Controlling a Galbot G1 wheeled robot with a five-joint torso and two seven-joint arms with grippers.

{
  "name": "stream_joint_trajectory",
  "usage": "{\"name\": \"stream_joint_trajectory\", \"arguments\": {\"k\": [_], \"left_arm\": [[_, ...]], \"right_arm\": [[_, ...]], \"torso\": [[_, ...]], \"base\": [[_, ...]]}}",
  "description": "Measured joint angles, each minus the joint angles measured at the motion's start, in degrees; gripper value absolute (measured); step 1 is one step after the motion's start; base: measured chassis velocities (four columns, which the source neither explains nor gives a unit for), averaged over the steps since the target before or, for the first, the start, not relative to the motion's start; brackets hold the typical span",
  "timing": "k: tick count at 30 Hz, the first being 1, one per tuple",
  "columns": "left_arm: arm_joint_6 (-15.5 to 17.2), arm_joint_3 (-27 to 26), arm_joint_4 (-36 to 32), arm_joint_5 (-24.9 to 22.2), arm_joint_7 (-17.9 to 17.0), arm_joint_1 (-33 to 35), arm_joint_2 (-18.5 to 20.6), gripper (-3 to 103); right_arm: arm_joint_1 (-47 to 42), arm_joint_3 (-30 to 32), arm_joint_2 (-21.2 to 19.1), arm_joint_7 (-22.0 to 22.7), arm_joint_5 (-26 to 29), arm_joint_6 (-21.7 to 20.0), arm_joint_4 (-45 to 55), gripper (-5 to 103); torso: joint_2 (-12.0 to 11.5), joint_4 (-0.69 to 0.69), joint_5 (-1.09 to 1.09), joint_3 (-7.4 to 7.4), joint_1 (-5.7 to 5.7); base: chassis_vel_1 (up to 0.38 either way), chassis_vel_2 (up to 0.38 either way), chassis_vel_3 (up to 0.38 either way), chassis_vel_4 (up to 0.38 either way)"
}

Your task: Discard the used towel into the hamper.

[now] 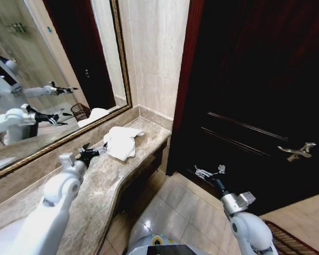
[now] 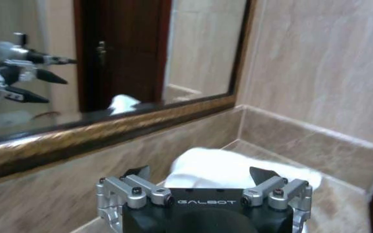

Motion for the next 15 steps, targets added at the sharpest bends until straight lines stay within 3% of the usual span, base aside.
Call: {"name": "stream_joint_trajectory", "arguments": {"k": [3, 6, 9, 10, 13, 14, 15], "left_arm": [[0.32, 0.83, 1.80, -3.03, 0.83, -2.58, 1.86, 100], [0.53, 2.92, 3.86, -7.06, -1.49, -5.68, 3.47, 100], [1.61, 8.06, 6.60, -14.39, -8.82, -11.30, 4.72, 100], [1.61, 8.06, 6.60, -14.39, -8.82, -11.30, 4.72, 100], [4.50, 12.76, 7.86, -22.76, -19.27, -17.35, 2.99, 100], [4.50, 12.76, 7.86, -22.76, -19.27, -17.35, 2.99, 100], [4.99, 13.90, 8.00, -24.45, -21.85, -19.11, 1.85, 100]], "right_arm": [[-0.19, -0.02, -0.19, 0.00, 0.01, 0.00, -0.06, 100], [-0.46, -0.07, -0.08, 0.10, -0.10, 0.00, -0.22, 100], [-1.32, -0.86, 1.15, 0.58, -1.79, -0.16, -0.81, 100], [-1.32, -0.86, 1.15, 0.58, -1.79, -0.16, -0.81, 100], [-2.71, -2.25, 2.21, 1.87, -4.38, -1.31, -0.95, 100], [-2.71, -2.25, 2.21, 1.87, -4.38, -1.31, -0.95, 100], [-2.91, -2.84, 2.10, 2.31, -5.06, -2.48, -0.60, 100]], "torso": [[0.00, 0.01, 0.00, 0.00, 0.00], [0.00, 0.03, 0.00, -0.01, 0.00], [0.00, 0.01, 0.00, 0.00, 0.00], [0.00, 0.01, 0.00, 0.00, 0.00], [0.00, 0.00, 0.01, 0.00, 0.00], [0.00, 0.00, 0.01, 0.00, 0.00], [0.00, 0.00, 0.01, 0.00, 0.00]], "base": [[0.000, 0.000, 0.000, 0.000], [0.000, 0.000, 0.000, 0.000], [0.000, 0.000, 0.000, 0.000], [0.000, 0.000, 0.000, 0.000], [0.000, 0.000, 0.000, 0.000], [0.000, 0.000, 0.000, 0.000], [0.000, 0.000, 0.000, 0.000]]}}
